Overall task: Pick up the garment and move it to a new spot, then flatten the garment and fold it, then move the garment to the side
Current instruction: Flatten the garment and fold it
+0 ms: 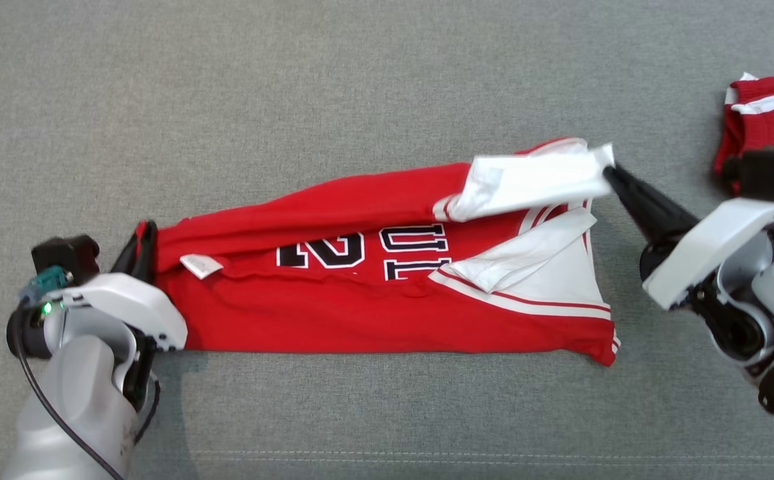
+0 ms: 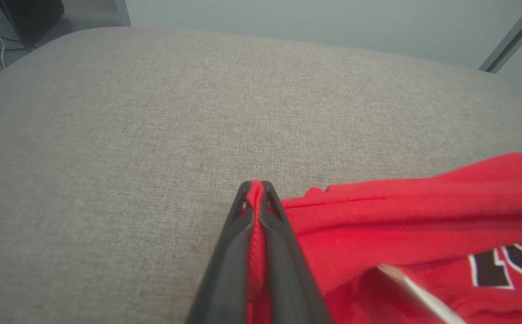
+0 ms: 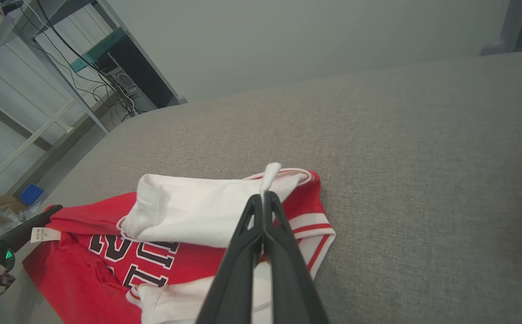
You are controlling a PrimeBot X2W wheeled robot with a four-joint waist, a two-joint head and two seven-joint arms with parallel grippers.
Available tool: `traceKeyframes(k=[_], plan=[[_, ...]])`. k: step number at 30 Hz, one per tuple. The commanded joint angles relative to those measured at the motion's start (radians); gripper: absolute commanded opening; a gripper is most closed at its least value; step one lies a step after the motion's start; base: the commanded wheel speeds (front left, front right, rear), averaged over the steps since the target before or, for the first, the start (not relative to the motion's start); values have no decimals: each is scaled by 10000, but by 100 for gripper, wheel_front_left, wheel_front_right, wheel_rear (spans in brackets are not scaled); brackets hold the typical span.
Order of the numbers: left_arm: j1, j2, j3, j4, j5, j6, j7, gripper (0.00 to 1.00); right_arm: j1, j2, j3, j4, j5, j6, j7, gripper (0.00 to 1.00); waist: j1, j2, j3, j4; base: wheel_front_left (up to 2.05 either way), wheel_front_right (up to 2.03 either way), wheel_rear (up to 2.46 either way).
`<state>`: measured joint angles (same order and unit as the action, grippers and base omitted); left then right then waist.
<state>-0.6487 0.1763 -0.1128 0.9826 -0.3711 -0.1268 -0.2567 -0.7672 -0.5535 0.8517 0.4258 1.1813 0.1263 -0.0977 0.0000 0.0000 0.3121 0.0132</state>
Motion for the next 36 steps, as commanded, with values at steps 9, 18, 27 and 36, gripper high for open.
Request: traceKeyframes(k=[9, 18, 27, 36], plan=[[691, 473, 79, 204, -136, -38, -51, 0, 1748, -288, 92, -637, 494, 44, -196, 0, 0, 0, -620, -91, 0, 0, 0], [1085, 409, 51, 295, -146, -38, -51, 0, 2322, -93, 165, -509, 483, 44, -130, 0, 0, 0, -1026, -192, 0, 0, 0], [1589, 280, 526, -396, 98, 438, -51, 100, 2592, 197, -436, 436, 52, 44, -897, 100, 0, 0, -1273, -102, 0, 0, 0], [2703, -450, 1325, -2534, 728, 1068, -51, 100, 2776, 1401, -1565, 1954, -1481, 44, -1606, 100, 0, 0, -1663, 372, 0, 0, 0]])
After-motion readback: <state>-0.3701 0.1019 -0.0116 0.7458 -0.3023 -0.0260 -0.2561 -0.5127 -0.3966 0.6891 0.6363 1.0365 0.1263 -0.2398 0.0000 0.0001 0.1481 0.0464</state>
